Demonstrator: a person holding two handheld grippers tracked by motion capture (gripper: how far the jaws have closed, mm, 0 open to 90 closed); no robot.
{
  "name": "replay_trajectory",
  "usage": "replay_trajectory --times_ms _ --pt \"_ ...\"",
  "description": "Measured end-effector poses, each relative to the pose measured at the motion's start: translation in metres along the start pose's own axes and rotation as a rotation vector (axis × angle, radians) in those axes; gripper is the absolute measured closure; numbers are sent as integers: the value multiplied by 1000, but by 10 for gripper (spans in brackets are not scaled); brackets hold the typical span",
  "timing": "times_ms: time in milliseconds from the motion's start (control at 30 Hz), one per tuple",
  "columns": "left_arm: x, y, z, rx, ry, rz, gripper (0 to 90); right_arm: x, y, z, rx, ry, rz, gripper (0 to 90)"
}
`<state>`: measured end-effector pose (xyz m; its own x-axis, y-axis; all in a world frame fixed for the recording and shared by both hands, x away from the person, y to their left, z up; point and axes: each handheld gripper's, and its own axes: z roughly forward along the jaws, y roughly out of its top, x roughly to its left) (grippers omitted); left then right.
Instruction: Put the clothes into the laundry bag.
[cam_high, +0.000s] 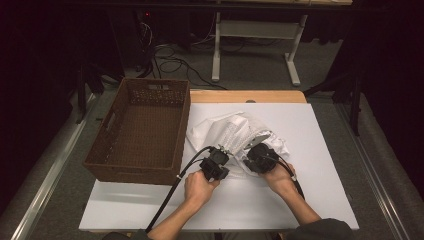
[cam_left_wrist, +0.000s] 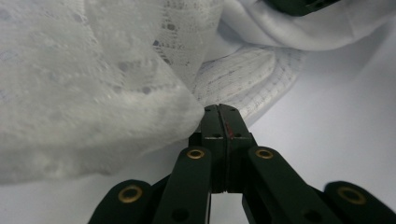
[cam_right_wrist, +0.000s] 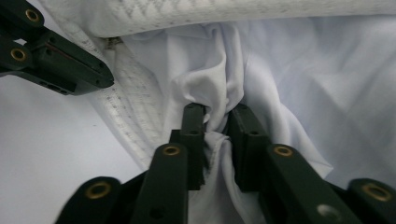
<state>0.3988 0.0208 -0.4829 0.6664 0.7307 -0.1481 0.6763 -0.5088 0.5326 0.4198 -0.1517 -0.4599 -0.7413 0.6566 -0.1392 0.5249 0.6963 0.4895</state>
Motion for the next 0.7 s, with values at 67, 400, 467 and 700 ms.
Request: replay_trajectory --times_ms 67,400,467,700 --pt "0 -2 -6 2 -5 18 900 1 0 -2 3 15 -5 808" --pt "24 -35 -37 16 65 -3 899 32 -1 -27 -65 134 11 820" --pt "29 -38 -38 25 79 -26 897 40 6 -26 -72 145 -1 817" --pt "11 -37 -46 -9 79 6 743 39 18 -8 -57 108 -12 802"
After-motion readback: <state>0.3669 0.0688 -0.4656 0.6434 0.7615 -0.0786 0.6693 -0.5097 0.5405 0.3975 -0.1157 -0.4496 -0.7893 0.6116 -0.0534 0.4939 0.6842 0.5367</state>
